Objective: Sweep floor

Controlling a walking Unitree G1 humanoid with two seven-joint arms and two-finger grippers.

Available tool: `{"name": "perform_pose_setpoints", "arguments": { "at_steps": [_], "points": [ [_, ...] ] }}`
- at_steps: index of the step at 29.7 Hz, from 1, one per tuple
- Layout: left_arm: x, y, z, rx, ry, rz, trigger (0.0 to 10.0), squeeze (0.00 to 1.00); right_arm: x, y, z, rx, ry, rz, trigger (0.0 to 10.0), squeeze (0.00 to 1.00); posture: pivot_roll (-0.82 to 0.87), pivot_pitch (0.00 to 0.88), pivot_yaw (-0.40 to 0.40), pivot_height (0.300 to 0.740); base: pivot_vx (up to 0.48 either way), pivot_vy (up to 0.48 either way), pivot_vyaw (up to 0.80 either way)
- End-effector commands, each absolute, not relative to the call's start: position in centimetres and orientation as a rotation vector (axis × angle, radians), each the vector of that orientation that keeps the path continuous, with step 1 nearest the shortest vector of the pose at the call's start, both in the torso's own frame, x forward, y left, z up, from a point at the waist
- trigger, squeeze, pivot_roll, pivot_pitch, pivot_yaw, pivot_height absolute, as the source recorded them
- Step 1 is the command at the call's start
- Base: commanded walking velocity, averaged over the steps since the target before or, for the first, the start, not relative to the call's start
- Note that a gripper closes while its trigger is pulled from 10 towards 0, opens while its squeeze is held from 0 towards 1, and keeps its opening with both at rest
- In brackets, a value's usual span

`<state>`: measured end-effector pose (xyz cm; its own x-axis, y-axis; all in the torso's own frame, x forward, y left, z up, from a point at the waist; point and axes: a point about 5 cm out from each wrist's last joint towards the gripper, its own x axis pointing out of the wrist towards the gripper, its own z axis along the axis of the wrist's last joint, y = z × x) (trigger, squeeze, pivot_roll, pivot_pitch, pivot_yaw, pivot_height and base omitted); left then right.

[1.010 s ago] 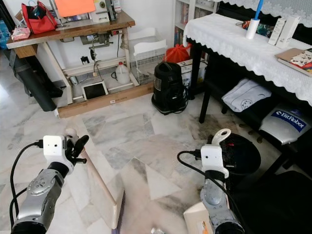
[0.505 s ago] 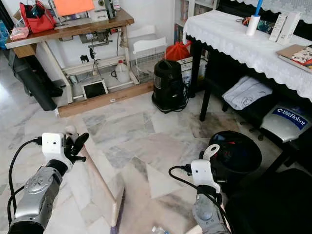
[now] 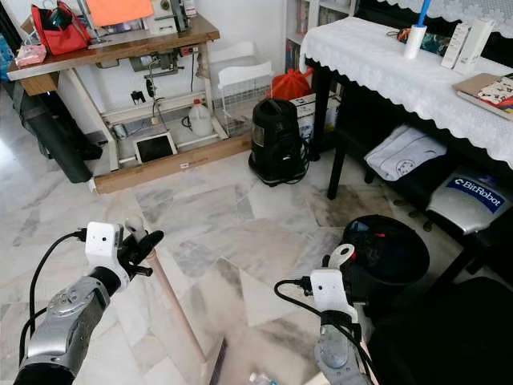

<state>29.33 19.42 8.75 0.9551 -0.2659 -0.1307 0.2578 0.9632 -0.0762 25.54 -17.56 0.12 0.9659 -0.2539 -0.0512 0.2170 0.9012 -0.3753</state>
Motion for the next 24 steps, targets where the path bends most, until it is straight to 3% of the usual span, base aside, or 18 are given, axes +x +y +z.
{"name": "perform_pose_setpoints", "arguments": {
  "at_steps": [1,8,24],
  "points": [
    [29.4,19.7,8.9,-0.07,0.152,-0.268,10.0,0.0,24.2,-17.0,-1.5,-0.313,0.202,-0.26,10.0,0.0,-0.02,0.045,0.095,0.74,0.0,0.0,0.0],
    [29.5,19.7,8.7,-0.114,0.175,-0.267,10.0,0.0,24.3,-17.2,-1.8,-0.151,0.272,-0.379,10.0,0.0,-0.02,0.045,0.096,0.74,0.0,0.0,0.0],
    [29.7,19.5,8.7,-0.146,0.19,-0.276,10.0,0.0,24.0,-17.1,-2.6,-0.035,0.383,-0.387,10.0,0.0,-0.03,0.038,0.091,0.74,0.0,0.0,0.0]
  ]
}}
